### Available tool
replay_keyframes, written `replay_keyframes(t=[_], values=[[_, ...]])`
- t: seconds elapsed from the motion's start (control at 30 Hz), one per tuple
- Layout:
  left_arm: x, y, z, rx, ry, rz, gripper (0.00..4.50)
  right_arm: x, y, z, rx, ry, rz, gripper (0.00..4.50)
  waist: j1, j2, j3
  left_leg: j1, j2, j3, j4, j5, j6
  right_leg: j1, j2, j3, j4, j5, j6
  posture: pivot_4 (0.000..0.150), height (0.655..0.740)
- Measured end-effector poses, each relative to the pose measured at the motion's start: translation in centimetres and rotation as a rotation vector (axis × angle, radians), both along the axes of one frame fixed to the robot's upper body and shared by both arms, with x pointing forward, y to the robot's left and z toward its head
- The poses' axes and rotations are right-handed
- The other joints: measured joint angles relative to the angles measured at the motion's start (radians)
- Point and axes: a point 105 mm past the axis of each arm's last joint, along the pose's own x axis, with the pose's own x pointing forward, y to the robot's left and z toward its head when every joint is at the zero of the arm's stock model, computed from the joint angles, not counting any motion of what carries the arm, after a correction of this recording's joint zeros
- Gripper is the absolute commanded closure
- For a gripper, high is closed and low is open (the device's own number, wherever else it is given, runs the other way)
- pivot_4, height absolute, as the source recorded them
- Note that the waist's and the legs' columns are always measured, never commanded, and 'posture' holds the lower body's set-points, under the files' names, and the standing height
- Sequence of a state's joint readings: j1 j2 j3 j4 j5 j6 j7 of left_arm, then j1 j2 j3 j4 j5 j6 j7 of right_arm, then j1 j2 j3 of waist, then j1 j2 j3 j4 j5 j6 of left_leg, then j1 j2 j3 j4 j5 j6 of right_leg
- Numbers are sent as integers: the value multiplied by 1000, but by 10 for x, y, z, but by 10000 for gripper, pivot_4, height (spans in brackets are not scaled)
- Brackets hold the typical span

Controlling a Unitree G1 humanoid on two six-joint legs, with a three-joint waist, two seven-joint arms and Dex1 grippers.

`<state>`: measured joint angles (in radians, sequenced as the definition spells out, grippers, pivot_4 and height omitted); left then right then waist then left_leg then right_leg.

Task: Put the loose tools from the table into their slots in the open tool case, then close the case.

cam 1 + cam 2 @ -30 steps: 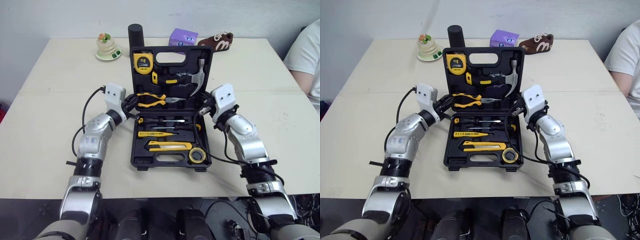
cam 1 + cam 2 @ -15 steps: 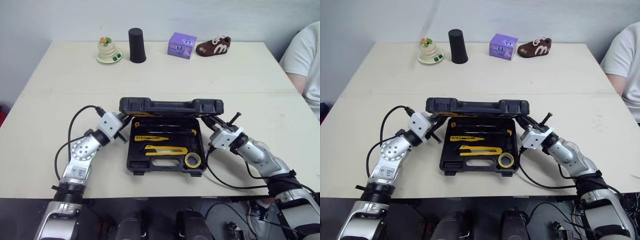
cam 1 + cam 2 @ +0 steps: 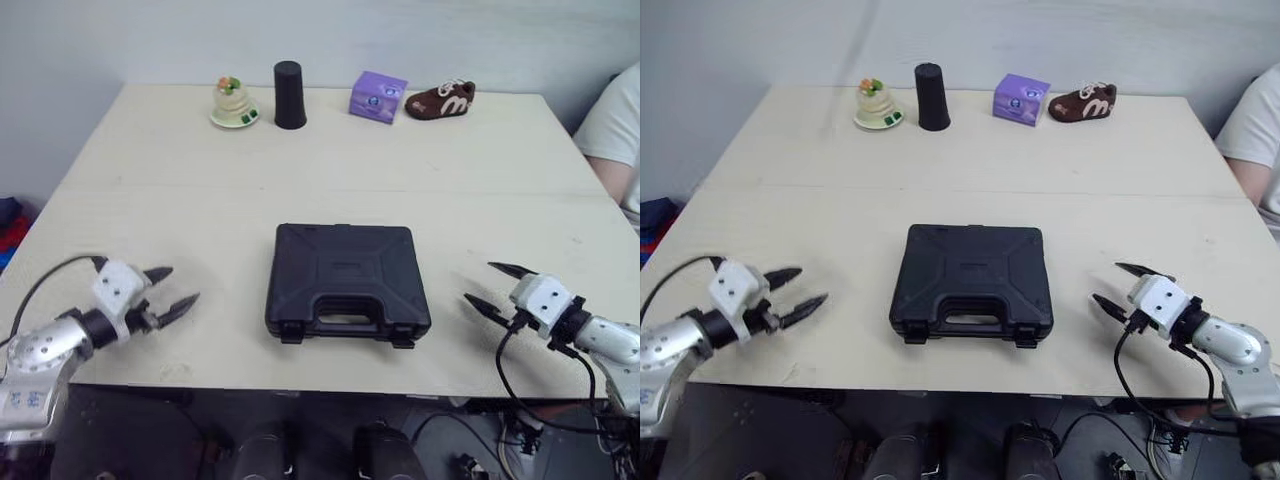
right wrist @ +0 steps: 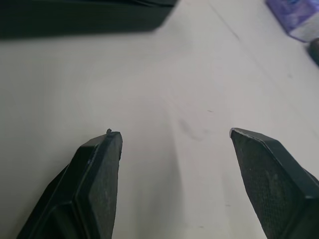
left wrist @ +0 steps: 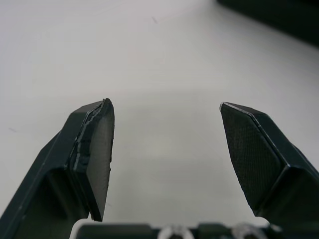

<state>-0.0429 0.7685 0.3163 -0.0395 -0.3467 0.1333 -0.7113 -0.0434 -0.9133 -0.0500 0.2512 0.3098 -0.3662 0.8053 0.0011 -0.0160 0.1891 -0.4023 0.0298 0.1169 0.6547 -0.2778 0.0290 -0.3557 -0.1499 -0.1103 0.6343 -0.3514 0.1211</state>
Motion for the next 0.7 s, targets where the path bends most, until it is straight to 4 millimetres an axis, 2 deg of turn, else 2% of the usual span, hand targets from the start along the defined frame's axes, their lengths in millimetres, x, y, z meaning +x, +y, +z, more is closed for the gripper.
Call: replay_keyframes(t=[0.03, 0.1, 0.13, 0.23, 0.27, 0.33, 0.47, 0.53, 0.63, 0.7], values=[[5, -2, 5, -16, -15, -2, 9530, -9, -1, -5, 27, 82, 5, 14006, 2, 1, 0, 0, 0, 0, 0, 0, -1, 0, 0, 0, -1, 0, 0, 1500, 7400], [11, -3, 10, -47, -27, 5, 14876, -22, 0, -10, 82, 196, 9, 22017, 1, 1, 0, 0, 0, 0, -3, 0, -2, 0, 0, 0, -4, 0, 0, 1500, 7400], [20, -11, 13, -86, -22, -16, 17715, -35, 2, -15, 92, 279, 30, 26922, 4, 2, 0, -1, -1, 1, -4, 0, -2, -1, 1, -1, -4, 0, 0, 1500, 7400], [43, -40, 23, -121, -11, -112, 31207, -60, 30, -25, 68, 421, 169, 41653, 13, 0, -1, -1, 0, 2, -3, 1, -2, -1, 6, -8, -4, 0, 0, 1500, 7400], [50, -48, 24, -125, -9, -132, 35963, -65, 39, -27, 56, 436, 213, 45000, 11, 0, -1, 0, 0, 5, -2, 1, -2, -1, 6, -9, -4, 1, 1, 1500, 7400], [68, -55, 26, -121, -2, -124, 44250, -67, 47, -29, 20, 432, 249, 45000, 7, -3, -2, 0, 0, 6, -2, 1, -1, -1, 6, -8, -4, 1, 2, 1500, 7400], [93, -73, 23, -104, 73, -195, 44801, -67, 56, -32, 8, 429, 274, 45000, 8, -10, -5, -1, 1, 5, -2, 1, -2, -1, 8, -10, -4, 1, 2, 1500, 7400], [112, -98, 26, -88, 131, -268, 44801, -67, 74, -33, 45, 448, 306, 45000, 10, -12, -5, -2, 2, 5, 2, 1, -2, -2, 10, -9, 0, 1, 2, 1500, 7400], [123, -100, 27, -75, 135, -249, 44801, -67, 80, -34, 54, 454, 314, 45000, 0, -12, -5, -2, 2, 6, 1, 1, -2, -2, 10, -8, 1, 1, 2, 1500, 7400], [132, -110, 14, -61, 167, -242, 44801, -65, 85, -33, 59, 451, 322, 45000, -1, -12, -5, -2, 1, 5, 2, 1, -2, -2, 10, -8, 1, 1, 2, 1500, 7400]])
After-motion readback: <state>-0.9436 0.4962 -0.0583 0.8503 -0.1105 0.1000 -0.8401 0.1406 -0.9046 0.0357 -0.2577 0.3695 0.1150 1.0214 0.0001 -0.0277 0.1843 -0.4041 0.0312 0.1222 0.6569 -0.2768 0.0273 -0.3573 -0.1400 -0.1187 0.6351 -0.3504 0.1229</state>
